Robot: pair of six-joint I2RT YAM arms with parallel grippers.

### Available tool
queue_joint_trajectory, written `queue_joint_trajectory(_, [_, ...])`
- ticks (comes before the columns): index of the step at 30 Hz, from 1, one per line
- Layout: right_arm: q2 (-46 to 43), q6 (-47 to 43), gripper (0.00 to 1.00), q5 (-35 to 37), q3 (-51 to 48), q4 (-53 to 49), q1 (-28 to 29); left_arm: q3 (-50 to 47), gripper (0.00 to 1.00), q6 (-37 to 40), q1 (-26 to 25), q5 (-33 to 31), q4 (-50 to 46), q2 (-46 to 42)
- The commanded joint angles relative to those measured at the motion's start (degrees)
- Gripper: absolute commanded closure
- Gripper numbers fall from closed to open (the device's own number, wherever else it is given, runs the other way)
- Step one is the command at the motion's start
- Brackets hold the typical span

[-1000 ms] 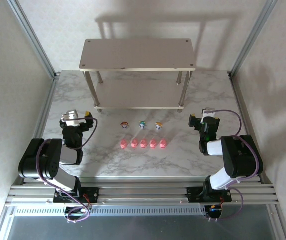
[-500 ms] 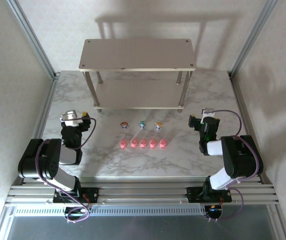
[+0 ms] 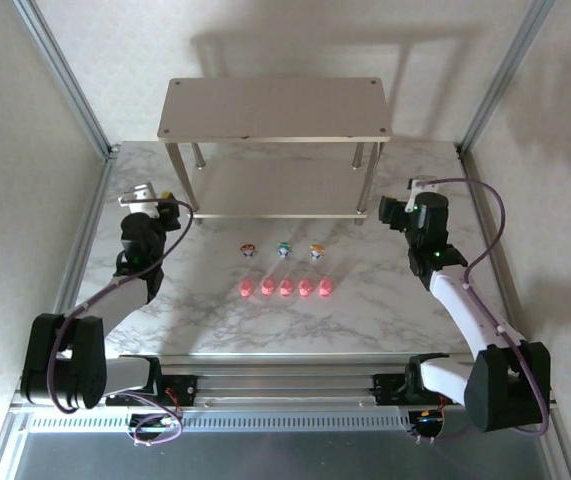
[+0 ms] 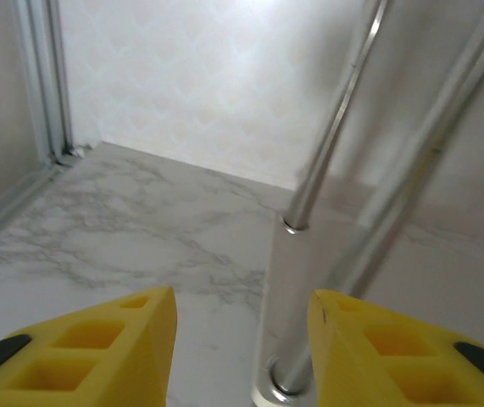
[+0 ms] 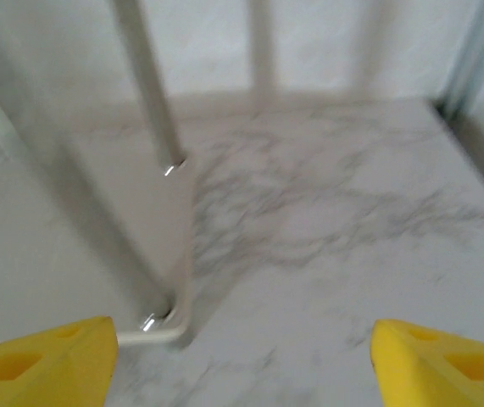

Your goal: Place and organize the plastic toys onto the shelf

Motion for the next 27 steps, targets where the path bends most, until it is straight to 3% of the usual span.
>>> queue_joint_trajectory(1, [-0.43,3.11,0.22,-2.35,2.80,-20.48,5.25,3.73,0.55,-3.93,-3.18,-5.84,-12.57,-1.68])
queue_joint_trajectory(7, [1.57,11.90,0.22,2.22,7.21,-30.39,17.06,6.78,0.55,-6.72,-4.73,-6.34,-20.52,-3.46])
queue_joint_trajectory(12, [7.69,22.99,0.23,5.15,11.01,-33.91,23.74,8.47,0.53,-6.65,-4.72,-5.72,-24.73,-4.48])
queue_joint_trajectory(15, [13.19,28.35,0.24,5.57,14.06,-34.61,25.73,9.71,0.53,-6.40,-4.81,-5.29,-26.33,-4.40])
queue_joint_trajectory(21, [25.05,30.10,0.30,4.57,22.44,-37.68,27.29,10.93,0.53,-5.48,-4.73,-4.67,-27.92,-4.39])
queue_joint_trajectory(27, [30.81,32.59,0.32,2.77,26.08,-38.22,27.62,10.90,0.52,-3.75,-4.64,-5.69,-29.23,-4.71])
